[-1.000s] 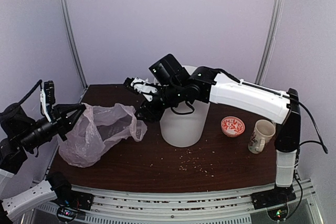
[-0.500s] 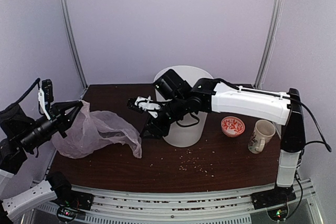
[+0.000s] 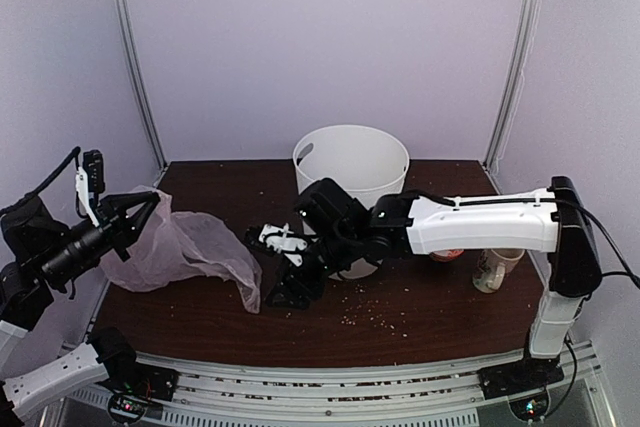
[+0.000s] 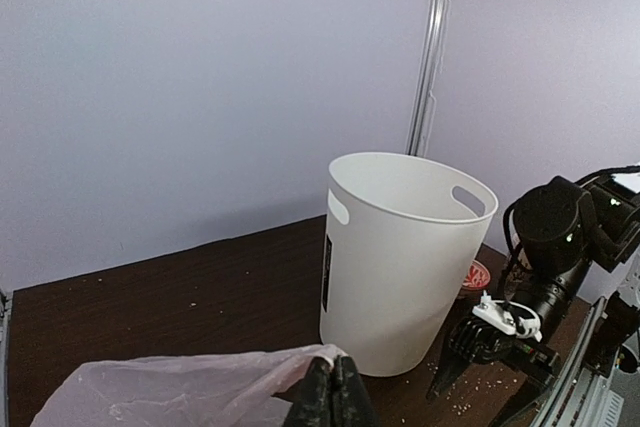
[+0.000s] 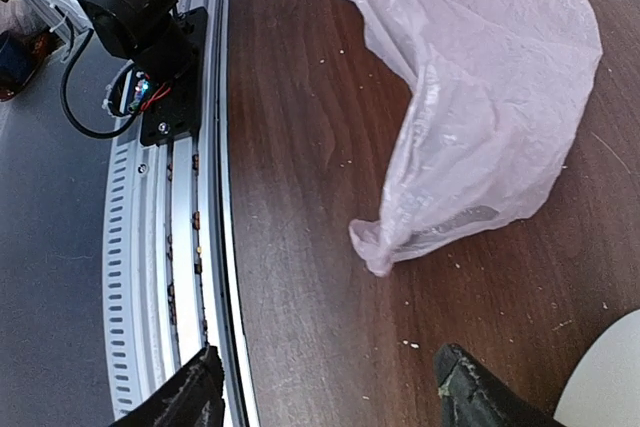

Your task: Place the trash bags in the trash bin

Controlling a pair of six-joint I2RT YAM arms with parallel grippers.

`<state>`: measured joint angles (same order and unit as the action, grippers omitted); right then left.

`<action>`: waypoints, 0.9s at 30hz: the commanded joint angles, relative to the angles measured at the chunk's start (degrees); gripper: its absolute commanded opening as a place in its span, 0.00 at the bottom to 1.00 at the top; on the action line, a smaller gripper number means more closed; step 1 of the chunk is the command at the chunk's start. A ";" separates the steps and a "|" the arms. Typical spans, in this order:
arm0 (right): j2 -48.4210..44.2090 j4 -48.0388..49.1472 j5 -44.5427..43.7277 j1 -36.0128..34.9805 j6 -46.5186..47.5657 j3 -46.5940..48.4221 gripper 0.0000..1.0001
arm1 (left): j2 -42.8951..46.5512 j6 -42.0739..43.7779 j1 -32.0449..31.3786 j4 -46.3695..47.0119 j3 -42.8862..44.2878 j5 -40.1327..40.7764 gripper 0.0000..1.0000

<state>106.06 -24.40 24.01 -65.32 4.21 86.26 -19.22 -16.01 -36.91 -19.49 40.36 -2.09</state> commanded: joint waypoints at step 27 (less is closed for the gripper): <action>15.29 15.28 0.00 1.28 -19.16 5.03 0.39 | 1.06 0.18 0.29 2.53 -1.13 0.84 0.00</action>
<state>121.69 -10.79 25.65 -64.18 -15.53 89.21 -18.90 -16.01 -36.91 -19.40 39.79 -1.67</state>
